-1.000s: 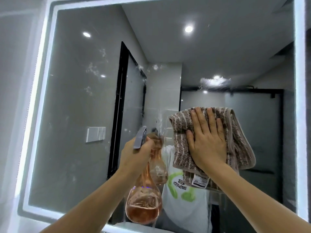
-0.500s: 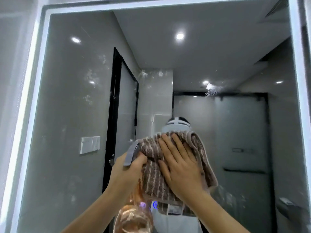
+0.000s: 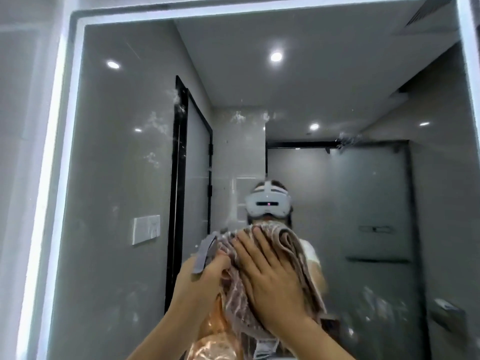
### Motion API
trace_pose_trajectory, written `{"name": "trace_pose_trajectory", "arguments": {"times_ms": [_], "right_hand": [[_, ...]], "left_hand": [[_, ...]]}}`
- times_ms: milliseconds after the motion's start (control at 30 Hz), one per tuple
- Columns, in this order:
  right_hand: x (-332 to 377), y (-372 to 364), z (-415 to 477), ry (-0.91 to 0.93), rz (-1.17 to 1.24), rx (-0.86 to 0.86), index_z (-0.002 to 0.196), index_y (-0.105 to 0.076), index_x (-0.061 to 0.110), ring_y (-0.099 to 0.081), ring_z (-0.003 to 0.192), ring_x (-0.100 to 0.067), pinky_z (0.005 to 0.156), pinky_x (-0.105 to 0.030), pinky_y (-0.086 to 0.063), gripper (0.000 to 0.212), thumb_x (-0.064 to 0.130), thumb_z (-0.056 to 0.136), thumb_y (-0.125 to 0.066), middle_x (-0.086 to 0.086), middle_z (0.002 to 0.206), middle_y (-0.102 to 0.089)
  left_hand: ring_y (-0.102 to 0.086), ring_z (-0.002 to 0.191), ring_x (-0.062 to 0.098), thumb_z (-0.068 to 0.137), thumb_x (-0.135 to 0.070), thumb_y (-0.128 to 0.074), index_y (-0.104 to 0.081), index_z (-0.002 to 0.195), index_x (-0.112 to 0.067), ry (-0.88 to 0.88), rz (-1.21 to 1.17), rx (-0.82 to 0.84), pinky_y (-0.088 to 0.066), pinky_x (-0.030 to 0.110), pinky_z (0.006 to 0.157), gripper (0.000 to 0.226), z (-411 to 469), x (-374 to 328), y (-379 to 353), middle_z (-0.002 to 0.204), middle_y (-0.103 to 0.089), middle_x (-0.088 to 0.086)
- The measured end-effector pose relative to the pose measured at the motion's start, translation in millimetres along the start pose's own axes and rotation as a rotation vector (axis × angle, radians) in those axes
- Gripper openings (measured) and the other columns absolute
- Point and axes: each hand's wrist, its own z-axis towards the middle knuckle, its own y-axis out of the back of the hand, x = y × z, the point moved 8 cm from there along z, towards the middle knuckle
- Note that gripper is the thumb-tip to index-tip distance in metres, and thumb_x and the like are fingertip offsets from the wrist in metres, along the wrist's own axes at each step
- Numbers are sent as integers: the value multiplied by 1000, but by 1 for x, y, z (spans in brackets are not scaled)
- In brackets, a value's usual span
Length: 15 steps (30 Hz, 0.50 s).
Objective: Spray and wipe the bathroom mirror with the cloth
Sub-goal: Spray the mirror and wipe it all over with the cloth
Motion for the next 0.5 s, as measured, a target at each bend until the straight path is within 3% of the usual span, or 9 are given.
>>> {"name": "trace_pose_trajectory", "arguments": {"times_ms": [67, 167, 200, 267, 333, 433, 500], "right_hand": [[-12, 4, -12, 32, -12, 13, 140, -31, 23, -8, 141, -12, 114, -30, -5, 46, 32, 96, -27, 8, 146, -32], [-33, 14, 12, -67, -40, 12, 142, -26, 20, -11, 140, -12, 114, -32, -8, 47, 36, 99, -12, 6, 146, -31], [-34, 16, 24, -123, -46, -5, 142, -24, 19, -6, 141, -13, 114, -33, -6, 48, 35, 99, -12, 6, 146, -29], [-26, 14, 47, -220, -61, -49, 142, -23, 17, 2, 142, -14, 114, -34, -3, 49, 34, 98, -13, 4, 148, -29], [-7, 6, 63, -254, -68, -68, 143, -24, 16, -3, 141, -19, 114, -35, -1, 51, 34, 98, -10, 1, 149, -28], [29, -13, 53, -175, -34, -23, 143, -25, 16, -7, 141, -18, 113, -34, -4, 50, 34, 97, -16, 1, 149, -27], [38, -22, 25, -97, -24, 54, 143, -25, 17, -9, 140, -16, 112, -33, -7, 51, 35, 99, -7, 2, 149, -28]], "left_hand": [[-53, 65, 31, 73, -22, -58, -68, 81, -27, 11, 68, 74, -42, 40, 61, 14, -7, 5, -4, 71, -63, 14], [-50, 63, 25, 77, -18, -58, -63, 62, -35, 24, 76, 81, -40, 35, 59, 23, -8, 6, 9, 67, -59, 17], [-51, 66, 25, 72, -21, -59, -62, 60, -34, 34, 42, 65, -41, 36, 62, 18, -7, 5, 17, 70, -61, 18], [-47, 54, 19, 73, -20, -60, -61, 68, -19, 41, 27, 19, -36, 30, 54, 5, -4, 2, 36, 56, -54, 9], [-31, 40, 11, 82, -10, -58, -50, 66, -10, 16, 29, -34, -23, 26, 46, 18, 4, 1, 57, 42, -38, -3], [-39, 53, 20, 79, -10, -60, -48, 59, -3, -44, 21, -96, -28, 33, 56, 24, 12, -3, 83, 53, -44, 8], [-45, 66, 25, 82, -7, -58, -53, 70, 9, -58, 1, -132, -33, 35, 61, 20, 10, 1, 92, 67, -53, 12]]}}
